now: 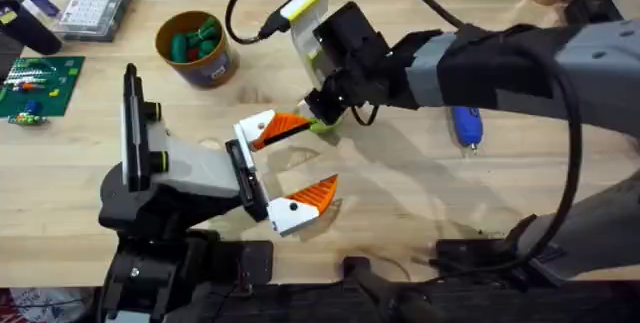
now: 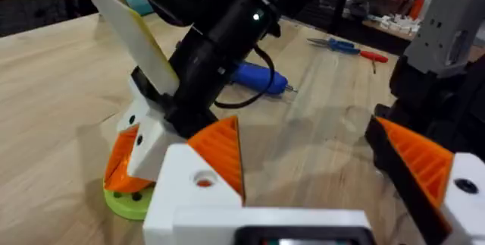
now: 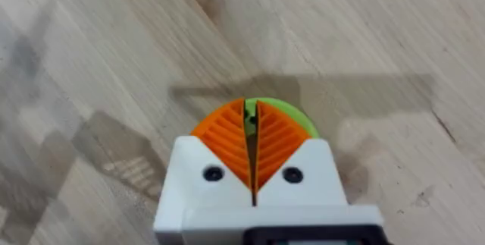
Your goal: Pick up the gripper from the table and insert it into the empty holder that is missing its gripper. Then pick up a screw, insert it into the mounting hole, and use the screwdriver to tighten it. Finally, clean up the table by picking up the vegetable and placing it into the bucket.
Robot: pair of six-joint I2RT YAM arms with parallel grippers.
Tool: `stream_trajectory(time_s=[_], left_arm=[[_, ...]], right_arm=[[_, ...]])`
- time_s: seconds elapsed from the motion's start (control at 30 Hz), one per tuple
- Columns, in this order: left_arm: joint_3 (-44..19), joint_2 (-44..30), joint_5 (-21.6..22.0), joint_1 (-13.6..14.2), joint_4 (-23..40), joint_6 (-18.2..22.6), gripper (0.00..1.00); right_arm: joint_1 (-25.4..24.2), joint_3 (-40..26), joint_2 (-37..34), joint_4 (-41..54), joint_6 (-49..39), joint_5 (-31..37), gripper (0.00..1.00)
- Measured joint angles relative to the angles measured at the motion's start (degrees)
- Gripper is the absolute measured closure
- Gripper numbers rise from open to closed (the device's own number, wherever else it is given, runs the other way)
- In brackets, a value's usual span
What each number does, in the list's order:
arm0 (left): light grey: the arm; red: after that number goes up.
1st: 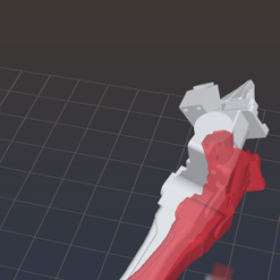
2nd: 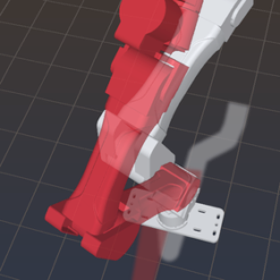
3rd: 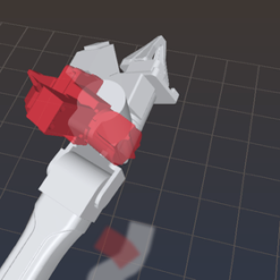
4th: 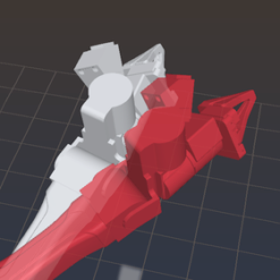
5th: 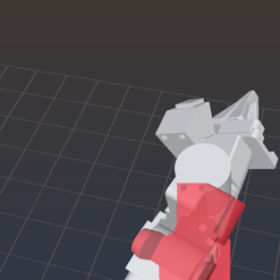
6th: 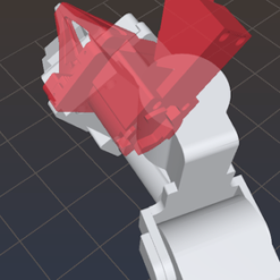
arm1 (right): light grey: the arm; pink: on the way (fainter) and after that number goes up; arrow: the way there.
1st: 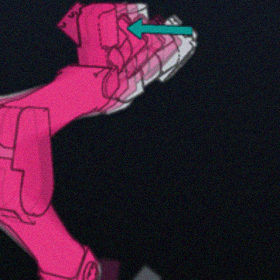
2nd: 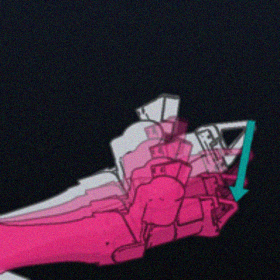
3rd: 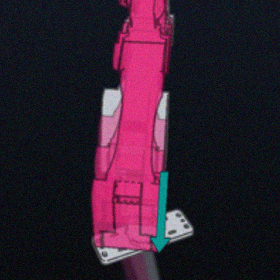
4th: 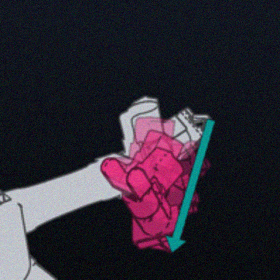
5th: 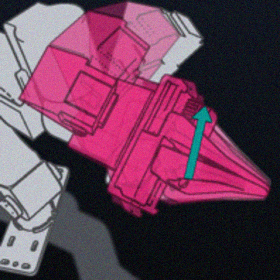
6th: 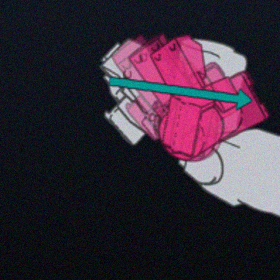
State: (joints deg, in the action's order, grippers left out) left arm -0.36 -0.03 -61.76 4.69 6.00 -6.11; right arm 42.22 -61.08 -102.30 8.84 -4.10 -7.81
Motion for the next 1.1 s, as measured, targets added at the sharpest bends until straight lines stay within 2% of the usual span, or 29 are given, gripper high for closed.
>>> stream_trajectory(time_s=[0.07, 0.17, 0.23, 0.37, 0.53, 0.73, 0.97, 1.1], left_arm=[[0.0, 0.0, 0.0, 0.0, 0.0, 0.0, 0.015], [0.0, 0.0, 0.0, 0.0, 0.0, 0.0, 0.014], [0.0, 0.0, 0.0, 0.0, 0.0, 0.0, 0.015], [0.0, 0.0, 0.0, 0.0, 0.0, 0.0, 0.015], [0.0, 0.0, 0.0, 0.0, 0.0, 0.0, 0.015], [0.0, 0.0, 0.0, 0.0, 0.0, 0.0, 0.014], [0.0, 0.0, 0.0, 0.0, 0.0, 0.0, 0.014], [0.0, 0.0, 0.0, 0.0, 0.0, 0.0, 0.013]], right_arm=[[0.0, 0.0, 0.0, 0.0, 0.0, 0.0, 0.997], [0.0, 0.0, 0.0, 0.1, 0.0, -0.1, 0.907], [0.0, 0.0, 0.0, 0.1, 0.0, -0.3, 0.806], [0.1, 0.0, 0.1, 0.2, 0.0, -0.6, 0.749], [0.1, 0.0, 1.3, 1.6, 0.0, -0.6, 0.722], [0.9, 0.0, 6.2, 3.8, 0.0, -0.6, 0.694], [4.3, 0.0, 6.3, 4.9, -0.3, -0.3, 0.693], [4.6, 0.0, 5.3, 4.9, -0.4, 2.3, 0.695]])
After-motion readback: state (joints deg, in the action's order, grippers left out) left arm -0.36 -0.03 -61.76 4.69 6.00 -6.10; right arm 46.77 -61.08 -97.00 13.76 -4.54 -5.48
